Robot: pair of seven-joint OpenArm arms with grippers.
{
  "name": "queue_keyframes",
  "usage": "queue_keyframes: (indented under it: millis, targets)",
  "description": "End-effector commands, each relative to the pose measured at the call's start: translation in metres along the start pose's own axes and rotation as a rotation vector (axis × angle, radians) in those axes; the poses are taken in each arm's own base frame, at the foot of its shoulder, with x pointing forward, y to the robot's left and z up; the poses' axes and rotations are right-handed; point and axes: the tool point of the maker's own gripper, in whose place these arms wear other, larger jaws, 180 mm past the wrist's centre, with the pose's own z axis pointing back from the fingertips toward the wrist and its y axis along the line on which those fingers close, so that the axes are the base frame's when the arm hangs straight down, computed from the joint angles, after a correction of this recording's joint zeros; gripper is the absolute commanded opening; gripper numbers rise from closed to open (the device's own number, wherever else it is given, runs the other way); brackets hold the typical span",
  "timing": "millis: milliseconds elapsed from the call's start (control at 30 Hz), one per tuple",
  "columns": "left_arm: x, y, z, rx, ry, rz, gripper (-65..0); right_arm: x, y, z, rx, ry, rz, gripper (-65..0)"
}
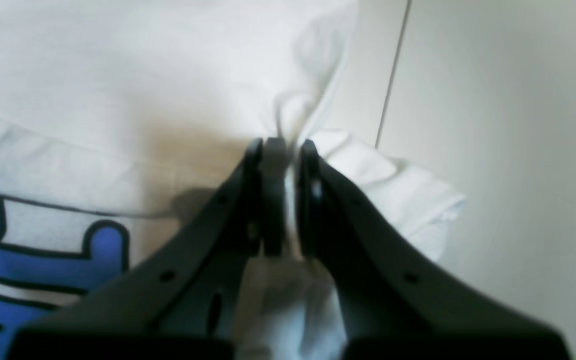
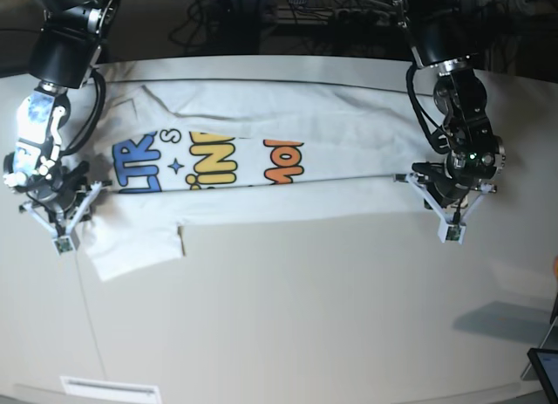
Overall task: Fold the T-shirt properly
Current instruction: 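Lift the pinched hem and fold it over toward the shoulder fold, then lay the hem down and pull both grippers along the fold line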
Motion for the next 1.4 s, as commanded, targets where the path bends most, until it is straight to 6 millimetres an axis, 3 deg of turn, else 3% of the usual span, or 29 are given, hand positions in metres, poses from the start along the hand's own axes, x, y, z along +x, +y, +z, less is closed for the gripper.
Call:
queue_keyframes:
  millis: [0,267,367,467,633,800,900,1067,1267,1367]
  targets:
    - [0.015,0.007,0.005,0.018,-0.041,-0.008,-65.0,0.024,-0.014,0.01,-0.036,-0.065,0.013,-54.8]
    - [0.015,0.008,0.005,0.019,-0.041,-0.009,-65.0,0.036,-0.034,0.034,-0.115,-0.054,0.059,-25.0]
    - [0.015,0.008,0.005,0.019,-0.041,-0.009,-65.0,0.038,-0.045,0.041,-0.173,-0.047,0.011,-16.8]
    - [0.015,0.008,0.005,0.019,-0.041,-0.009,-65.0,0.05,-0.046,0.045,-0.189,-0.096,0.003,-16.1]
    - [0.015,0.007,0.005,0.018,-0.041,-0.008,-65.0,0.085,-0.048,0.041,-0.175,-0.166,-0.011,-15.8]
    - [0.015,0.007,0.005,0.017,-0.041,-0.007,-65.0,0.114,-0.028,0.006,-0.053,-0.142,0.044,-15.7]
    - [0.015,0.007,0.005,0.017,-0.041,-0.007,-65.0,0.122,-0.023,-0.016,0.002,-0.132,0.007,-15.7]
    - [0.015,0.007,0.005,0.017,-0.041,-0.007,-65.0,0.119,-0.022,-0.045,0.072,-0.118,-0.073,-15.7]
    - [0.015,0.007,0.005,0.018,-0.041,-0.006,-65.0,0.114,-0.022,-0.062,0.113,-0.102,-0.124,-15.7]
    - [0.015,0.006,0.005,0.016,-0.041,-0.005,-65.0,0.107,-0.009,-0.072,0.135,-0.094,-0.086,-15.7]
